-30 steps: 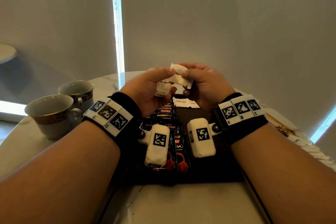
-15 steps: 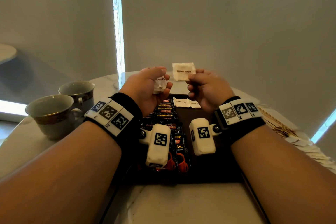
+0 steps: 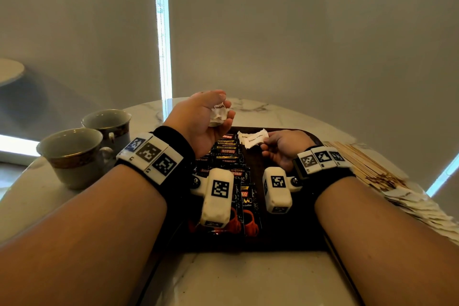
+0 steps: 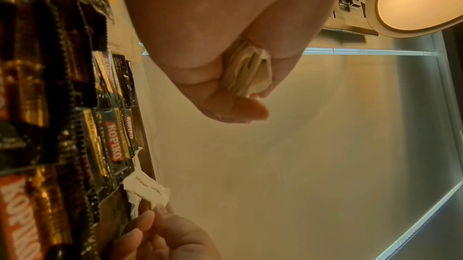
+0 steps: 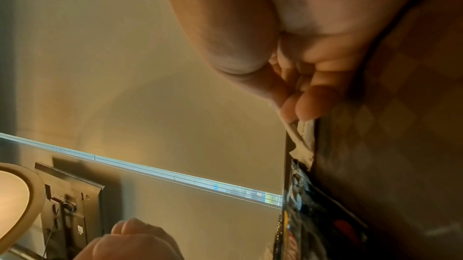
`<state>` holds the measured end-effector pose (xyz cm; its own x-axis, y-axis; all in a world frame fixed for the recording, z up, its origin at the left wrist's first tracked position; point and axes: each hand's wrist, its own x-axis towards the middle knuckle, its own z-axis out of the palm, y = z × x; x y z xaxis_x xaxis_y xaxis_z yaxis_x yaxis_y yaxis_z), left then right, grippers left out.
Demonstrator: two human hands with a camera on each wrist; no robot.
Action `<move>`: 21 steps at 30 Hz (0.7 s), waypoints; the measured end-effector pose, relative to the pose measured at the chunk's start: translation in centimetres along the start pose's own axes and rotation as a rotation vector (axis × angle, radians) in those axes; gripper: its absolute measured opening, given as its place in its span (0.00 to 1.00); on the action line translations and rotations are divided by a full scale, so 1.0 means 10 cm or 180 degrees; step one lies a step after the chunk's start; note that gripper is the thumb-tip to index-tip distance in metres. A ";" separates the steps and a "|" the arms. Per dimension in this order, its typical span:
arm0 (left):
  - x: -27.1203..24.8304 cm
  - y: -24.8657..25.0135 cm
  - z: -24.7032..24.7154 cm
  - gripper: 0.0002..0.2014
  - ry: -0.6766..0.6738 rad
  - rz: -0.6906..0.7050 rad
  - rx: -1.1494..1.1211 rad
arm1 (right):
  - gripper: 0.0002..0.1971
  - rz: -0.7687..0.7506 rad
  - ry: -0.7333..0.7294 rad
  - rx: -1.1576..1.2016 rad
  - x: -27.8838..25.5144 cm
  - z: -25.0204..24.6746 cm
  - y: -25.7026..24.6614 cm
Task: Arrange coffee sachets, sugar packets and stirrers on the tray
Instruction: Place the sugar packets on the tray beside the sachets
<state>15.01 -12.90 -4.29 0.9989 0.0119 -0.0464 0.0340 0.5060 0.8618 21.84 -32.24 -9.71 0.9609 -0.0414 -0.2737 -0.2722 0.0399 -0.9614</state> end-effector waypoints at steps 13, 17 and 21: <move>0.00 -0.01 0.00 0.03 0.0010 0.0017 0.0021 | 0.17 0.0105 -0.0028 -0.0475 -0.02 0.03 -0.02; 0.00 -0.01 0.00 0.02 0.0017 0.0023 0.0038 | 0.14 0.0182 -0.0051 -0.0242 -0.03 0.02 -0.04; -0.01 -0.01 0.01 0.02 0.0006 0.0034 0.0016 | 0.15 0.0238 -0.0082 -0.0224 -0.05 0.03 -0.05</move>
<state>14.94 -13.00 -4.31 0.9991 0.0189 -0.0382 0.0236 0.5015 0.8648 21.53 -31.91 -9.09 0.9385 -0.0153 -0.3448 -0.3451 -0.0283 -0.9381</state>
